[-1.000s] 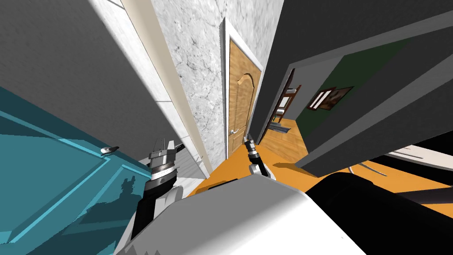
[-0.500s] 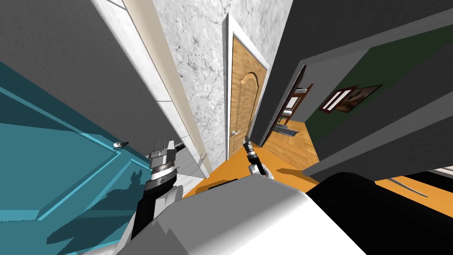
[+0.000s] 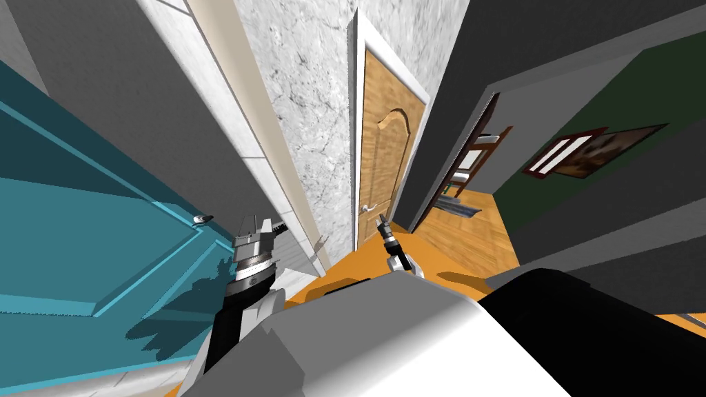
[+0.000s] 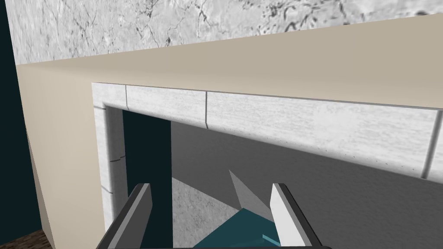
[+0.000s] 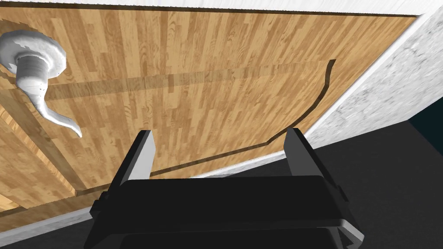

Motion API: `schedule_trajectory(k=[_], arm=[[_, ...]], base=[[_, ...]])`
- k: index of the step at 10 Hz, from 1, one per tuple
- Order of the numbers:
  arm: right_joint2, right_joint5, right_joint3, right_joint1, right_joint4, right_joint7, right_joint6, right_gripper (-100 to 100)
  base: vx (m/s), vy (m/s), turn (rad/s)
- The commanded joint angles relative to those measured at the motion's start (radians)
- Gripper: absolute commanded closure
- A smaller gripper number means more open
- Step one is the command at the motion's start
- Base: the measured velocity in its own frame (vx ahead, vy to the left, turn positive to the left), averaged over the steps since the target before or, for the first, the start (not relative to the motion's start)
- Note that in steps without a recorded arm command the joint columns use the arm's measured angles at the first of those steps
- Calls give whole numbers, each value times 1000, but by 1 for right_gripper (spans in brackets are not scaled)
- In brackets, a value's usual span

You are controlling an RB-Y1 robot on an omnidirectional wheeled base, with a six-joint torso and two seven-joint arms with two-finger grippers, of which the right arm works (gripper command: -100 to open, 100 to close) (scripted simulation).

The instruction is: Pull the door open

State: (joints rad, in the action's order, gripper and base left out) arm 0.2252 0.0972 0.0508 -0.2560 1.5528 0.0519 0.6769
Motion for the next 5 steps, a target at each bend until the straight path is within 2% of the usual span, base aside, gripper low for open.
schedule_trajectory(k=[1,2,3,5], arm=[[18,1,5,22,-50,18,-1,-100],[27,0,9,36,-84,27,1,-100],[27,0,9,36,-92,27,1,-100],[45,-1,17,64,-162,45,4,-100]], base=[[33,-112,194],[48,-104,188],[31,-77,31],[18,-83,122]])
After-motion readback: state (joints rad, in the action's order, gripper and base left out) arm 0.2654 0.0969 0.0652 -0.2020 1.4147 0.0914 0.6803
